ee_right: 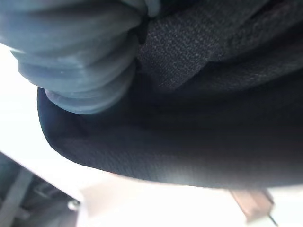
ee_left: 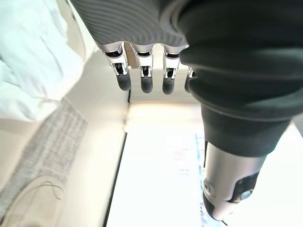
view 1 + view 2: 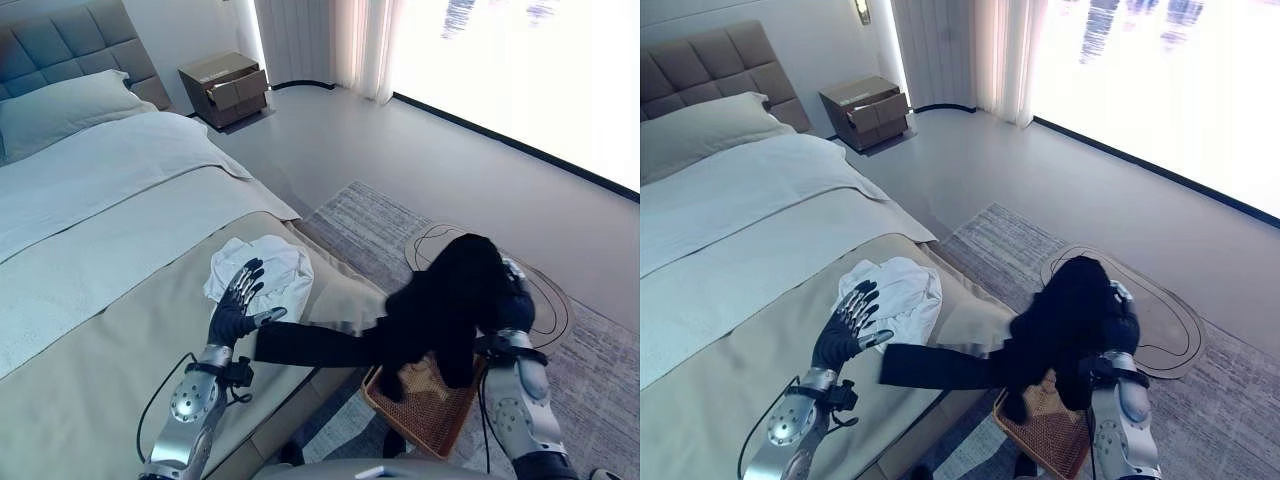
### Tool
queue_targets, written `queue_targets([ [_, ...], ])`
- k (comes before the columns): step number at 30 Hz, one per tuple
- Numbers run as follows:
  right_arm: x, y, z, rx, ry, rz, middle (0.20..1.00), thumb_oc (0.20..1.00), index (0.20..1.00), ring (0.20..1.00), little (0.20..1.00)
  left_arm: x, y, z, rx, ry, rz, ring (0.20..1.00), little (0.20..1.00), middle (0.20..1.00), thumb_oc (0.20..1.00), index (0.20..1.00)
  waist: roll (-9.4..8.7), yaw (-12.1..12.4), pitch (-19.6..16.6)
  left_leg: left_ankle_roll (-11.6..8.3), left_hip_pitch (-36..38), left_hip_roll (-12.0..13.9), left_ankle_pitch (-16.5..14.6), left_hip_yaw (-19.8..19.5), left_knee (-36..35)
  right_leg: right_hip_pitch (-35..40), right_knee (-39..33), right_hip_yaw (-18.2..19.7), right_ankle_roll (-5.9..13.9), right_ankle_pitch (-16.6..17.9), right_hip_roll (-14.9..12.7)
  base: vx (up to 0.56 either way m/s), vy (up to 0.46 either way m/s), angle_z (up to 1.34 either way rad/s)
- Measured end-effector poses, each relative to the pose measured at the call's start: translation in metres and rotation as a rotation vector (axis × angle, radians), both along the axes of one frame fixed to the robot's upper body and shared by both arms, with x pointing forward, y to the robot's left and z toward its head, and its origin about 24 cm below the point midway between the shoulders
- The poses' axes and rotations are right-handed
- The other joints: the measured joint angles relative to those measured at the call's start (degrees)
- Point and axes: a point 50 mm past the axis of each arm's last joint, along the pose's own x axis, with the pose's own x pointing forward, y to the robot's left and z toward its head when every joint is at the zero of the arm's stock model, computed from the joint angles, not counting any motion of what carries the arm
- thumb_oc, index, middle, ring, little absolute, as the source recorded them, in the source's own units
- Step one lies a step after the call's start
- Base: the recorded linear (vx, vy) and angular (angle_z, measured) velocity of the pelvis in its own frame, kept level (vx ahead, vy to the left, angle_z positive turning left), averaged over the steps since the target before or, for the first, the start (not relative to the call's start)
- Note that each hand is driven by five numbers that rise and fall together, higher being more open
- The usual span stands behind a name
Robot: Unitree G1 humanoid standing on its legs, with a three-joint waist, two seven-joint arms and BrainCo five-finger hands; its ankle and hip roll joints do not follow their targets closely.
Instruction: Pick up clothes into the bucket
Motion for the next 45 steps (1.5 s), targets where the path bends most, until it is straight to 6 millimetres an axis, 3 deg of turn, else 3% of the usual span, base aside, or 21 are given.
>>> queue_targets([
  [6,-0.008,-0.041,0.023,-0.062,-0.061,-0.197,0.2,0.2,0.2,0.2,0.2,-0.003,0.011,-0.002,0.011,0.01,0.039,1.0,1.0,1.0,1.0,1.0,-0.01,0.2,-0.2,0.0,0.2,0.0,0.0,0.0,-0.1,0.1,0.0,0.0,0.03,0.0,0.0,0.0,0.0,0.0],
  [9,-0.009,-0.059,0.044,-0.134,-0.115,-0.285,0.2,0.2,0.2,0.2,0.2,-0.006,0.011,-0.004,0.014,0.021,0.031,1.0,1.0,1.0,1.0,1.0,-0.07,0.1,-0.3,0.0,0.3,0.0,0.0,0.1,-0.1,0.1,0.0,0.1,0.03,0.0,0.0,0.0,0.0,0.0],
  [13,-0.007,-0.068,0.062,-0.184,-0.168,-0.327,0.2,0.2,0.2,0.2,0.2,-0.007,0.01,-0.005,0.007,0.023,0.034,1.0,1.0,1.0,1.0,1.0,-0.16,-0.1,-0.3,0.01,0.4,0.0,0.0,0.2,-0.2,0.1,0.0,0.3,0.1,-0.1,0.1,-0.01,-0.002,-0.01],
  [18,-0.008,-0.067,0.067,-0.209,-0.184,-0.331,0.2,0.2,0.2,0.2,0.2,-0.007,0.016,-0.004,0.007,0.017,0.067,1.0,1.0,1.0,1.0,1.0,-0.28,-0.1,-0.4,0.02,0.4,0.0,0.0,0.5,-0.4,-0.1,0.0,0.4,0.26,-0.2,0.1,0.0,-0.001,-0.01],
  [24,-0.015,-0.067,0.053,-0.251,-0.107,-0.327,0.2,0.2,0.2,0.2,0.2,-0.009,0.023,-0.003,0.011,0.015,0.1,1.0,1.0,1.0,1.0,1.0,-0.81,-0.2,-0.6,0.04,-0.4,0.0,0.0,0.7,-0.4,-1.1,0.0,0.8,0.26,-0.2,0.1,0.0,-0.002,-0.01],
  [27,-0.016,-0.071,0.027,-0.27,0.028,-0.333,0.2,0.2,0.2,0.2,0.2,-0.009,0.026,-0.002,0.015,0.011,0.111,1.0,1.0,1.0,1.0,1.0,-1.31,0.0,-0.8,0.06,-0.4,0.0,0.0,0.7,-0.2,-1.0,0.0,0.9,0.28,-0.2,0.1,0.0,0.0,0.0],
  [31,-0.02,-0.062,-0.017,-0.269,0.242,-0.281,0.2,0.2,0.2,0.2,0.2,-0.009,0.029,-0.001,0.017,0.005,0.135,1.0,1.0,1.0,1.0,1.0,-1.39,0.0,-0.7,0.06,-0.4,0.0,0.0,0.7,-0.2,-1.1,0.0,0.9,0.32,-0.2,0.1,0.0,0.0,0.0],
  [40,-0.035,-0.052,-0.081,-0.305,0.565,-0.232,0.2,0.2,0.2,0.2,0.2,-0.006,0.037,0.005,0.055,-0.032,0.209,1.0,1.0,1.0,1.0,1.0,-1.03,1.3,2.0,0.09,-2.8,-0.1,0.0,0.3,1.2,-2.6,0.2,0.6,0.47,-0.2,-0.1,-0.06,0.005,0.02],
  [42,-0.022,-0.048,-0.085,-0.304,0.584,-0.229,0.2,0.2,0.2,0.2,0.2,0.001,0.036,0.015,0.051,-0.088,0.23,1.0,1.0,1.0,1.0,1.0,-0.59,1.3,4.4,0.12,-6.6,-0.2,0.1,-0.3,4.7,-6.1,3.3,0.6,0.37,-0.3,-0.8,-0.33,0.031,0.07],
  [44,0.013,-0.045,-0.068,-0.311,0.517,-0.225,0.2,0.2,0.2,0.2,0.2,0.02,0.03,0.045,0.024,-0.245,0.22,1.0,1.0,1.0,1.0,1.0,0.11,1.5,10.2,0.48,-13.2,-0.4,-0.3,-1.0,10.6,-12.6,10.0,0.9,-0.31,-1.6,-1.9,-0.28,0.021,0.1],
  [45,0.019,-0.044,-0.064,-0.31,0.503,-0.229,0.2,0.2,0.2,0.2,0.2,0.024,0.028,0.051,0.008,-0.279,0.22,1.0,1.0,1.0,1.0,1.0,0.27,1.3,11.1,0.56,-14.5,-0.4,-0.4,-1.2,11.6,-14.3,11.8,1.0,-0.32,-2.0,-2.3,-0.19,0.024,0.15],
])
